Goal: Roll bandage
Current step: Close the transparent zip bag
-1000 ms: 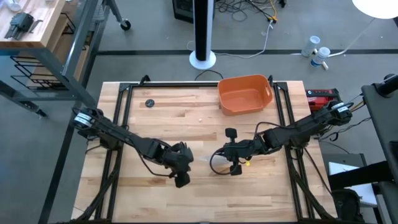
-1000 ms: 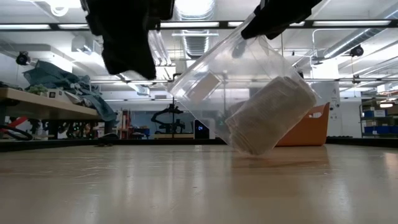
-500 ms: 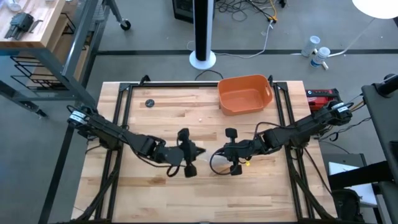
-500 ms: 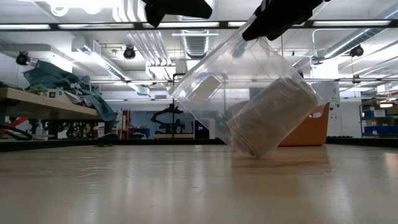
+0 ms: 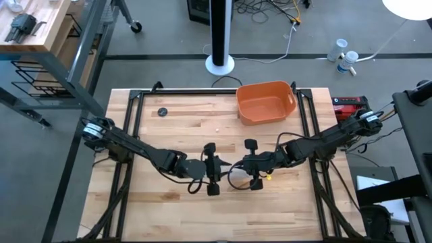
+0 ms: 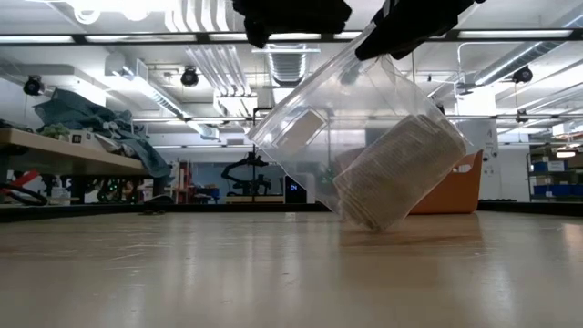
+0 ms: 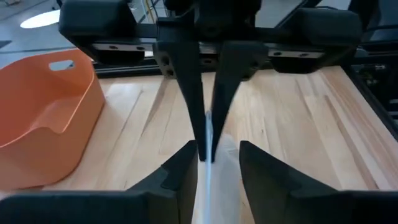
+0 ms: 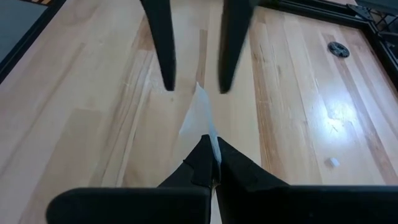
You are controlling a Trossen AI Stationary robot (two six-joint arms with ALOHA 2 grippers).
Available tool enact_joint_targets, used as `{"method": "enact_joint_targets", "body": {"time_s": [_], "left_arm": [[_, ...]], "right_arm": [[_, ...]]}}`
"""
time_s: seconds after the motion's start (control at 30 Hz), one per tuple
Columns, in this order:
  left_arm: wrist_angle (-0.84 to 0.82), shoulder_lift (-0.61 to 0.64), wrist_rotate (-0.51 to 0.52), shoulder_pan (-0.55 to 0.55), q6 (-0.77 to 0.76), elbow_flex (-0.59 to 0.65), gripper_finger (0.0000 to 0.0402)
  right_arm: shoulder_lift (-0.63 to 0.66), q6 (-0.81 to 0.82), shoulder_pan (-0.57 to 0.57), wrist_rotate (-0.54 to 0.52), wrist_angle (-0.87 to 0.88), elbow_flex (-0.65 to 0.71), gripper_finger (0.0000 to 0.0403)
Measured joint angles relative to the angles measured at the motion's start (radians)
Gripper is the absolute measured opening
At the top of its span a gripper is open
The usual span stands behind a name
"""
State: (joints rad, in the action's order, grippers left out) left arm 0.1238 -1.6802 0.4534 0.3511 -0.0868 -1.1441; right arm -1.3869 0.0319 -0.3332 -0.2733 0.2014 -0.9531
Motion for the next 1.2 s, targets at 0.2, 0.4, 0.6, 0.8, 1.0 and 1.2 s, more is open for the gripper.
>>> {"method": "enact_joint_targets", "body": {"time_s": [0.2,0.4,0.6,0.8,1.0,1.2], "left_arm": [[0.008,-0.019,0.0,-0.014,0.014,-0.001,0.0107],[0.008,-0.031,0.0,-0.025,0.009,-0.001,0.0088],[0.012,-0.031,-0.001,-0.045,-0.01,-0.001,0.0076],[0.016,-0.031,-0.004,-0.048,-0.019,-0.001,0.0074],[0.044,-0.031,-0.109,-0.053,-0.027,-0.001,0.0077],[0.041,-0.031,-0.101,-0.056,-0.027,0.0,0.0073]], "right_arm": [[0.0,0.001,0.0,0.0,-0.005,0.0,0.0],[0.0,-0.002,0.0,0.0,-0.009,0.0,0.0],[0.0,-0.004,0.0,-0.004,-0.007,0.0,0.0],[0.0,-0.005,0.0,-0.004,-0.009,0.001,0.0],[0.0,-0.003,0.0,0.001,-0.011,0.001,0.0],[0.0,-0.003,0.0,0.002,-0.012,0.001,0.0]]}}
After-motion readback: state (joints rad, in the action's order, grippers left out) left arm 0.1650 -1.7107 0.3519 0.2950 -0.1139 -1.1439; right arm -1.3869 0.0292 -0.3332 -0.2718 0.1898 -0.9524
